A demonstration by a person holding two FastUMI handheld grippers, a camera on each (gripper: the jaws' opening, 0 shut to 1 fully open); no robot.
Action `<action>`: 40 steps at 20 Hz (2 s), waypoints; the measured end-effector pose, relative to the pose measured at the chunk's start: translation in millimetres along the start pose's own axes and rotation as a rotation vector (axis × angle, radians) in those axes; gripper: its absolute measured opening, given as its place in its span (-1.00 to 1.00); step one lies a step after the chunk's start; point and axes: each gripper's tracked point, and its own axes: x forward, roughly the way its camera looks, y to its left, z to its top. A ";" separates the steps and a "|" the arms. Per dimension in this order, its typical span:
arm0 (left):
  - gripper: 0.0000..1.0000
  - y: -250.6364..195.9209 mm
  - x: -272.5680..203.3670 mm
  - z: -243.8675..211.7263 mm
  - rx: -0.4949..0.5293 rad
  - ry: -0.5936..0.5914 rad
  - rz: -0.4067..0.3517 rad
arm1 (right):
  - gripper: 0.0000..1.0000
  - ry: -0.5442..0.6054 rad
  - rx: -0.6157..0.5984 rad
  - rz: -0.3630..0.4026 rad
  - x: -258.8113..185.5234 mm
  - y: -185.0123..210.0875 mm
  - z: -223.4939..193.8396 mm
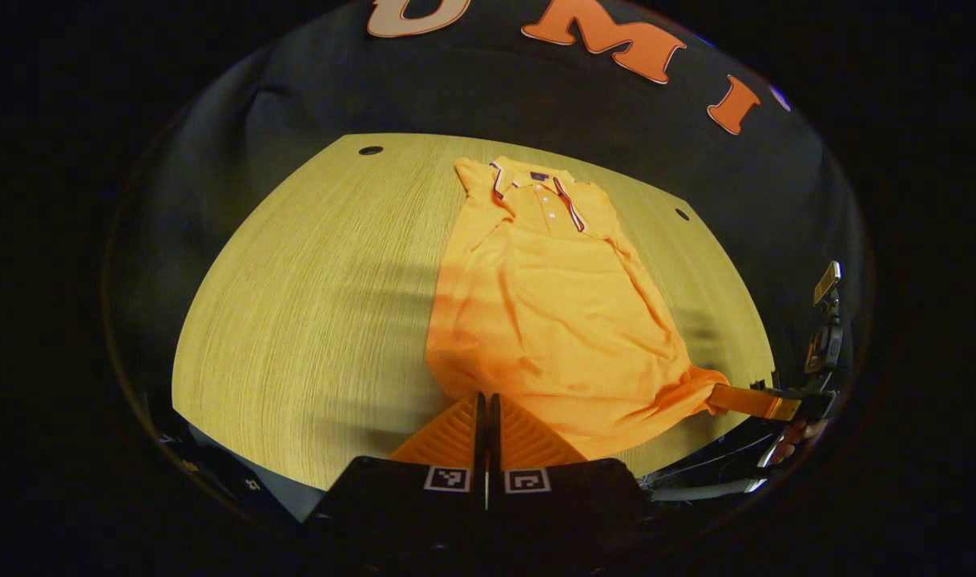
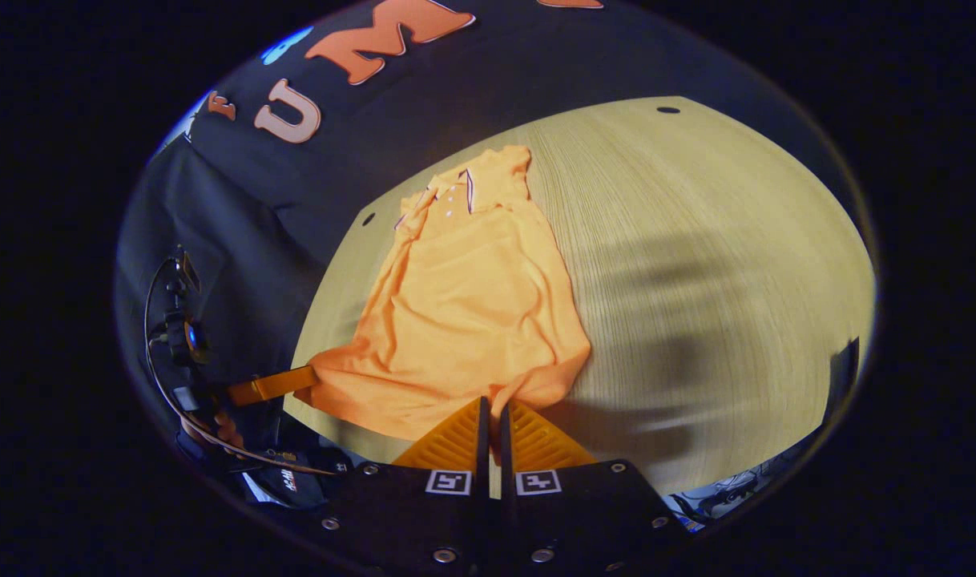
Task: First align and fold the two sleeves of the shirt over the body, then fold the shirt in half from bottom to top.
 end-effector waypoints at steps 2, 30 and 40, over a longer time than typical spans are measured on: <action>-0.98 -7.0 -4.4 18.3 0.026 -0.022 -0.014 | -0.88 -0.025 -0.025 -0.010 -2.3 1.8 19.1; -0.98 19.8 154.6 327.1 0.166 -0.159 -0.088 | -0.88 -0.078 -0.035 -0.167 136.3 7.4 286.2; -0.99 44.5 218.5 380.9 0.185 -0.175 -0.054 | -0.88 -0.049 -0.051 -0.276 209.1 -16.4 333.1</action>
